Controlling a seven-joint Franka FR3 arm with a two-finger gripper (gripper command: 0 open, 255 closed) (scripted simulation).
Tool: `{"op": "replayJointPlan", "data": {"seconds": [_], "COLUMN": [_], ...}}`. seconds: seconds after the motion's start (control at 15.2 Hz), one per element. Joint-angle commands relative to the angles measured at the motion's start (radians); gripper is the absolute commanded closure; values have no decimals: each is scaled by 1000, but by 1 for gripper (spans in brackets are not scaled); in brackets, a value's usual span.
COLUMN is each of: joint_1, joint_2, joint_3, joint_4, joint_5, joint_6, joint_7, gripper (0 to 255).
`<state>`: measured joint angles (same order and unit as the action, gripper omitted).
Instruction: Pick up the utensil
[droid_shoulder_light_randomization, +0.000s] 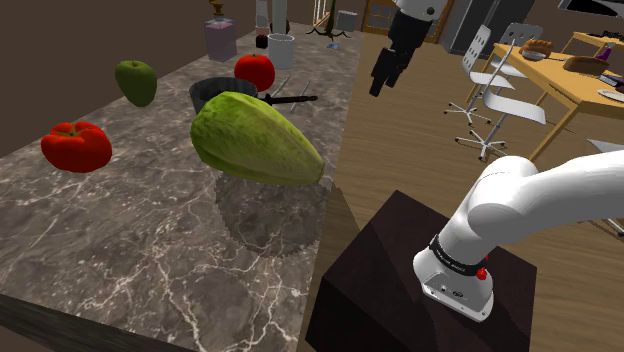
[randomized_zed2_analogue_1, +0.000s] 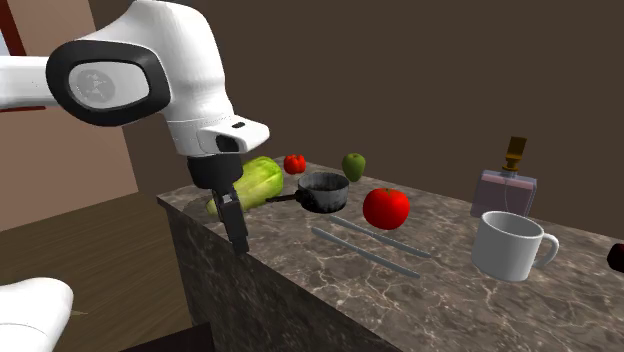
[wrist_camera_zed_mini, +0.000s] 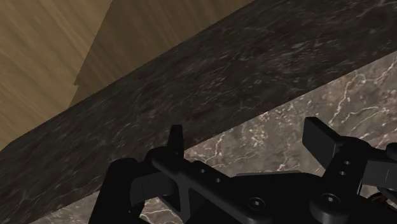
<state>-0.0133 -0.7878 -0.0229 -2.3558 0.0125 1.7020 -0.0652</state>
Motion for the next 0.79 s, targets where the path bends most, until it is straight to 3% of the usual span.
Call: {"op": "replayJointPlan", "data": {"seconds": [0.0,0.73], "joint_1": [0,75], "joint_2": [0,423], "joint_3": [0,125], "joint_4": [0,337], "joint_5": [0,31], "joint_6": [0,12], "joint_7": [0,60], "gripper": [0,0]}}
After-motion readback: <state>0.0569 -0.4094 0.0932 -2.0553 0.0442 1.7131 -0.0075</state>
